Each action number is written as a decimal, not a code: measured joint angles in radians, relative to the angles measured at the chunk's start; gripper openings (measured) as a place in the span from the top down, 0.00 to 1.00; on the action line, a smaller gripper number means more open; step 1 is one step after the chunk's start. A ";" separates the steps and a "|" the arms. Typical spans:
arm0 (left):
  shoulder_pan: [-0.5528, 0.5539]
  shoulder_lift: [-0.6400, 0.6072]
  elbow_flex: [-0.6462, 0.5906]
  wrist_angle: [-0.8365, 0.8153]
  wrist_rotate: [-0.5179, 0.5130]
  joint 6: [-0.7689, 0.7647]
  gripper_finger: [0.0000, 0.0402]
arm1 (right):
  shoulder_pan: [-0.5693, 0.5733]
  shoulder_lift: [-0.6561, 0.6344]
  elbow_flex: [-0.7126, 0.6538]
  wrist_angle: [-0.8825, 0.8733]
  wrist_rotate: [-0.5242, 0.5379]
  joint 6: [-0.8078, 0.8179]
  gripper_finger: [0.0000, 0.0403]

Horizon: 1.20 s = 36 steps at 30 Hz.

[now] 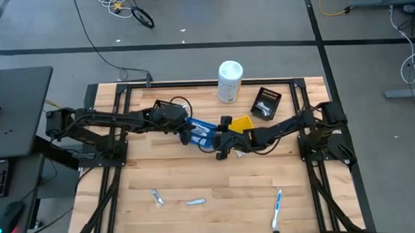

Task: Pick & Place Travel size toiletries
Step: Put the white toothpaste into the blue bin, then put the silver nail cutter into the right black bin

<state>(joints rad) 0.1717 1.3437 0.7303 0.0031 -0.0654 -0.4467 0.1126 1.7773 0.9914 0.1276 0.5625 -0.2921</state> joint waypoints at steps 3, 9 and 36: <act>-0.001 0.000 0.000 -0.001 -0.035 -0.022 0.97 | 0.015 -0.060 0.000 -0.111 -0.024 0.020 0.52; -0.003 0.016 0.000 0.005 -0.036 -0.073 0.99 | 0.038 -0.220 -0.001 -0.308 0.003 0.078 0.52; -0.006 0.122 0.030 -0.013 -0.027 0.180 0.69 | 0.116 -0.351 -0.191 -0.398 -0.455 0.472 0.55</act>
<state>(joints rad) 0.1661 1.4659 0.7602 -0.0100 -0.0929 -0.2665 0.2287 1.4261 0.8002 -0.2706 0.1078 0.1795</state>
